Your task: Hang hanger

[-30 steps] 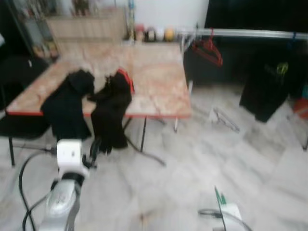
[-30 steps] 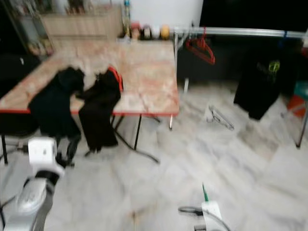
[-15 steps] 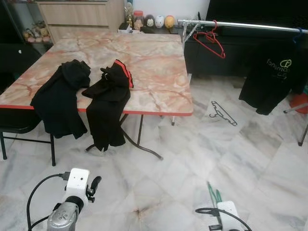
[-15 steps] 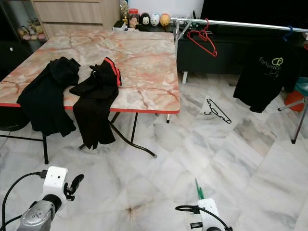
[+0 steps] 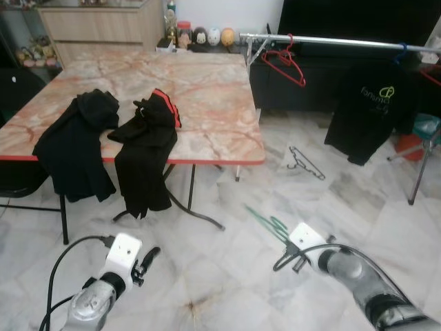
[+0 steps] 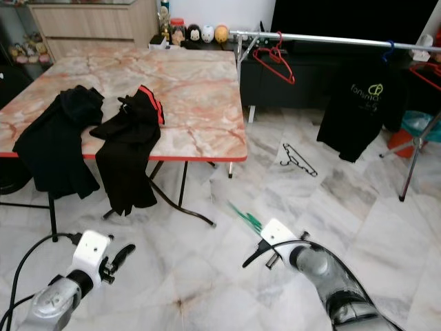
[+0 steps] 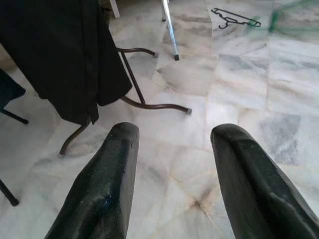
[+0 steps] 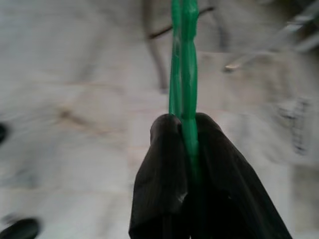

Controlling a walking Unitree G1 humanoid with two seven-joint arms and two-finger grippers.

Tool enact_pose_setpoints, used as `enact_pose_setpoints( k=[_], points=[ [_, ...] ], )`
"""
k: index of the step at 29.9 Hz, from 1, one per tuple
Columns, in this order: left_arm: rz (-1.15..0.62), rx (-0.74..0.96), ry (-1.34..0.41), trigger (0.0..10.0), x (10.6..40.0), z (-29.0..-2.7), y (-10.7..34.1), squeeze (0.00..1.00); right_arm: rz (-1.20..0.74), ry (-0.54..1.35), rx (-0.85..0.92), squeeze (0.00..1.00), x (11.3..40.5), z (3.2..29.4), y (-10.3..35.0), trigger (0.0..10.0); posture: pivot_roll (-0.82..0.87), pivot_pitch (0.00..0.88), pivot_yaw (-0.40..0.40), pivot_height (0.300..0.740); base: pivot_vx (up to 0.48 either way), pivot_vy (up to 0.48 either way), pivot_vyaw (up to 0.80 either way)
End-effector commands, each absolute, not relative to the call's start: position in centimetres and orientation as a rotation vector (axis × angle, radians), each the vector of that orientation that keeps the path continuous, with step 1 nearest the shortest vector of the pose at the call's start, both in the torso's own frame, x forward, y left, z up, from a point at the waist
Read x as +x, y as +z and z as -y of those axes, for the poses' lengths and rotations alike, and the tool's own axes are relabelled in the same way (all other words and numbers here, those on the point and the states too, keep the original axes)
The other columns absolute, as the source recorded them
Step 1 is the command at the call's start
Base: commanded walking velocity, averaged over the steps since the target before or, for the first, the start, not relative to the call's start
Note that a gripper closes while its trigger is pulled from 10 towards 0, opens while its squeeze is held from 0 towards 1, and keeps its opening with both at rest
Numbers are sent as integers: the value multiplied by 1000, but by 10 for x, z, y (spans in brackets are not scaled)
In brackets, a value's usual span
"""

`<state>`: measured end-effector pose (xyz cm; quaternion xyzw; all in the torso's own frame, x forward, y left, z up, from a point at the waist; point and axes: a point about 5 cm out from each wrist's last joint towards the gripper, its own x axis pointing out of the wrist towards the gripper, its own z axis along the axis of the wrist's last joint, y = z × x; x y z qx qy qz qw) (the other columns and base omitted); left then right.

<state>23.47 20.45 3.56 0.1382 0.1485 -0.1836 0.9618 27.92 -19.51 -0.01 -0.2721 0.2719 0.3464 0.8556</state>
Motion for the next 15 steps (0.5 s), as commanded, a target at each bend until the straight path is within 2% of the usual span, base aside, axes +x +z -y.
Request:
enact_pose_setpoints(
  k=[1,3,8,9,15],
  points=[
    [-278,297,-440,10000,235,-201,41,0,-573,828,-452,0,278,193,4,10000,48,0,-49,736,0,0,0],
    [-281,304,-488,10000,235,-198,42,0,-571,921,-382,0,280,191,11,10000,49,0,-48,736,0,0,0],
    [-251,311,-594,10000,237,-187,52,0,-608,1056,-335,0,276,196,17,10000,53,0,-51,736,0,0,0],
    [-260,332,-672,10000,234,-180,53,0,-613,1131,-302,0,272,196,18,10000,53,0,-51,736,0,0,0],
    [-246,387,-821,10000,228,-173,61,0,-604,1349,-179,0,258,194,23,10000,52,0,-51,736,0,0,0]
  ],
)
